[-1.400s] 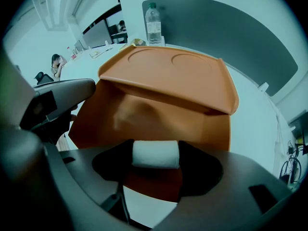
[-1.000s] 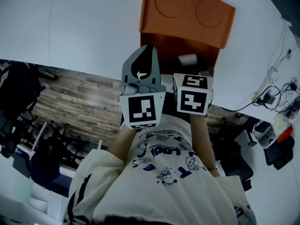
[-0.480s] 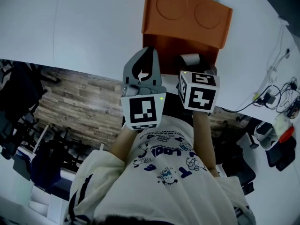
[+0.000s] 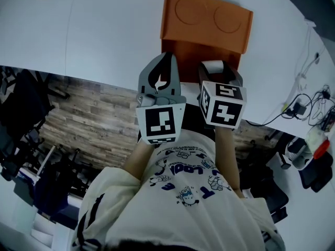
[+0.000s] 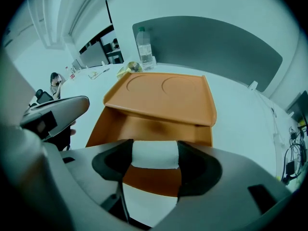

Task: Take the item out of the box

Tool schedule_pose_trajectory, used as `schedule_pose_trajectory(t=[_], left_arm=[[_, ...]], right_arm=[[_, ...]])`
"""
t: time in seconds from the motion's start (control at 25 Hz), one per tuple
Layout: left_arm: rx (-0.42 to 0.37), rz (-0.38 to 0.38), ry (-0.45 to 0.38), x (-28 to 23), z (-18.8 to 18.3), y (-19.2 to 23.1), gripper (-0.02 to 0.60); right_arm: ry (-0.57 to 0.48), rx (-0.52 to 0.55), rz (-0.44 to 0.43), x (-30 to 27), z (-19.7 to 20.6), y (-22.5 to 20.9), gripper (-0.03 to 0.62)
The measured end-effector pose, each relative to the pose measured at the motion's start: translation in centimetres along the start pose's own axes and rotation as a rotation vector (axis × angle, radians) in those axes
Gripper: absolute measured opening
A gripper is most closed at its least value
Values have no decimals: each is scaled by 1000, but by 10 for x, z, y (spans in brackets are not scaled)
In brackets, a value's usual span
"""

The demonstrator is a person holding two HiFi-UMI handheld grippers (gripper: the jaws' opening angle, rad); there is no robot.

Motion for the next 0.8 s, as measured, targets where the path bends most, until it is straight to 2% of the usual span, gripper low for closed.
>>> schedule_pose_trajectory(t=[0.8], left_arm=[[-43, -11, -113, 44, -25, -12, 18]], right_arm=[[-171, -24, 1, 56, -4, 12, 285]])
Point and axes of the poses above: the fingertips, and each gripper's own axes: x backward along the fingers, y to its left, z out of its underside, the point moved 4 cm from there along x, backward along the fingers, and after that the axes turned 15 degrees about y, right-handed, at the moved point
